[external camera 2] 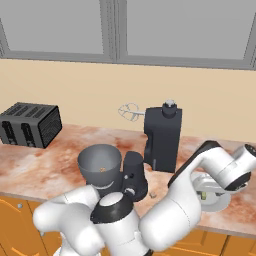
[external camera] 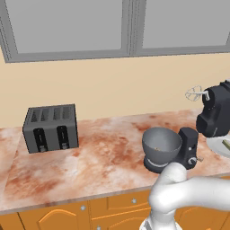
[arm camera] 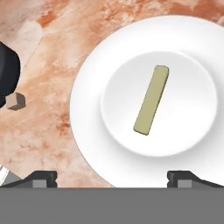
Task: Add butter and sugar cubes to the stand mixer bowl and then turn on the stand mixer to begin making frosting.
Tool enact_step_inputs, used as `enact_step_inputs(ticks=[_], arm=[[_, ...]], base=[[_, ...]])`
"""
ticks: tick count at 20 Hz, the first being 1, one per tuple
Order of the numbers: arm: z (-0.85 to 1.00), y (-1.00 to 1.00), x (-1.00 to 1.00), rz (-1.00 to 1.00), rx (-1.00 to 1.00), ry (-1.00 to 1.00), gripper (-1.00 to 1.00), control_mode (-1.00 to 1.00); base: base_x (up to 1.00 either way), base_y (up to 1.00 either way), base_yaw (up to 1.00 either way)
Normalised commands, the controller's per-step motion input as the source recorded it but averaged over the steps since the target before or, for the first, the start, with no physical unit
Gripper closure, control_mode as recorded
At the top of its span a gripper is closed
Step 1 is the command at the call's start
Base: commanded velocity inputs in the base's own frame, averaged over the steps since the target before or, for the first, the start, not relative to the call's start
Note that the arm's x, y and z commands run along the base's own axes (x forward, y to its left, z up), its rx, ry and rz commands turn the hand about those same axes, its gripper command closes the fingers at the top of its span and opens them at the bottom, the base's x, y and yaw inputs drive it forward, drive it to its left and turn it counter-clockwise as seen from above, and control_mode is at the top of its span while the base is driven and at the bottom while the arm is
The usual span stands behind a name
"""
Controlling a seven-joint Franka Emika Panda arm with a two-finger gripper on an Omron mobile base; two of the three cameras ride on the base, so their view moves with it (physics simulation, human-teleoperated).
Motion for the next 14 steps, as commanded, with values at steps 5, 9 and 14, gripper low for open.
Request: enact_step_inputs(ticks=[5,9,14], arm=[[-0.09,0.12,0.04,0.02,0.01,0.0,-1.0,-1.0],[-0.29,0.29,0.0,0.0,0.0,0.0,-1.0,-1.0],[-0.24,0.18,0.24,0.0,0.0,0.0,-1.0,-1.0]], base=[[0.0,0.0,0.0],[0.0,0.0,0.0],[0.0,0.0,0.0]])
